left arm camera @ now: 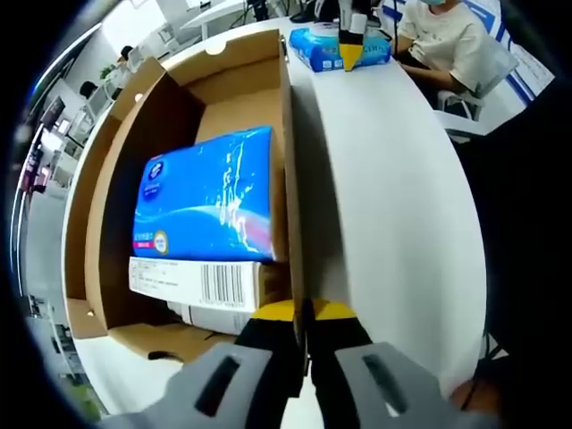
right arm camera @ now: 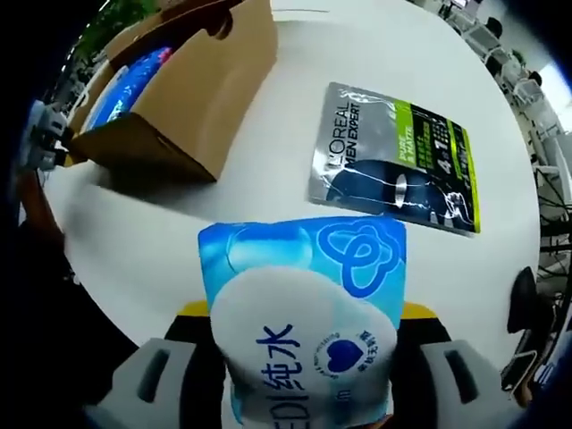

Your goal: Operate the shoe box by opening the lid, removing the specified soft item, and placing it in the target area until the item is outside and the box remains undamaged.

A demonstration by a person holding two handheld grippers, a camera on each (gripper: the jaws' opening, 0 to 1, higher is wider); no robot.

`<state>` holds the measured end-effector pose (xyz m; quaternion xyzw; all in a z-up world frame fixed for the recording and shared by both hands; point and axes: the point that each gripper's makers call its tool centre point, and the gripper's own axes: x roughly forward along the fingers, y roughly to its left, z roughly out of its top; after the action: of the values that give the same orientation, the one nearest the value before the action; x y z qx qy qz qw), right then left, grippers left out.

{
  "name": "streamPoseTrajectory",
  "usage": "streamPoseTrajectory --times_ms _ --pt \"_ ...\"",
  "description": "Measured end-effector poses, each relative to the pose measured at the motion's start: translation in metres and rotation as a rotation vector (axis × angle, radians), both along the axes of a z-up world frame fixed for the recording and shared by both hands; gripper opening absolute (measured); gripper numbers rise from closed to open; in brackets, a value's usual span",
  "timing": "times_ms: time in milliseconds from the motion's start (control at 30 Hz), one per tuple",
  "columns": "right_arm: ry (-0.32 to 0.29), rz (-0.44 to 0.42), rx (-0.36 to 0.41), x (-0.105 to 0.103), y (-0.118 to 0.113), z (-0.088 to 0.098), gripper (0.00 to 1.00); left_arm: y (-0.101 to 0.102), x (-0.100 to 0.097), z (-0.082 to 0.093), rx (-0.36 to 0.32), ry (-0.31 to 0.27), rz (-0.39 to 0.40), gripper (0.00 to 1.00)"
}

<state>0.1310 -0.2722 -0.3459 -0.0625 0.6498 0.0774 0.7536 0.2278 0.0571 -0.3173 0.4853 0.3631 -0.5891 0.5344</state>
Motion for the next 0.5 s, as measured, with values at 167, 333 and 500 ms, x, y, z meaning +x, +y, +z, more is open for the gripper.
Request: streamPoseTrajectory --times_ms 167,333,500 --pt "-0.006 0.033 -0.005 -0.0069 0.0013 0.001 0.73 0.0001 -0.0013 -0.0006 0.021 -0.002 0.007 0.02" --pt "-0.006 0.012 -0.003 -0.0022 -0.0041 -0.0002 0.71 0.0016 -0.0018 -0.0009 0.03 -0.022 -0.003 0.03" --pt "-0.007 0.008 -0.004 -0.0026 -0.0052 0.0003 0.67 0.0015 -0.0014 -0.0011 0.032 -0.02 -0.001 0.03"
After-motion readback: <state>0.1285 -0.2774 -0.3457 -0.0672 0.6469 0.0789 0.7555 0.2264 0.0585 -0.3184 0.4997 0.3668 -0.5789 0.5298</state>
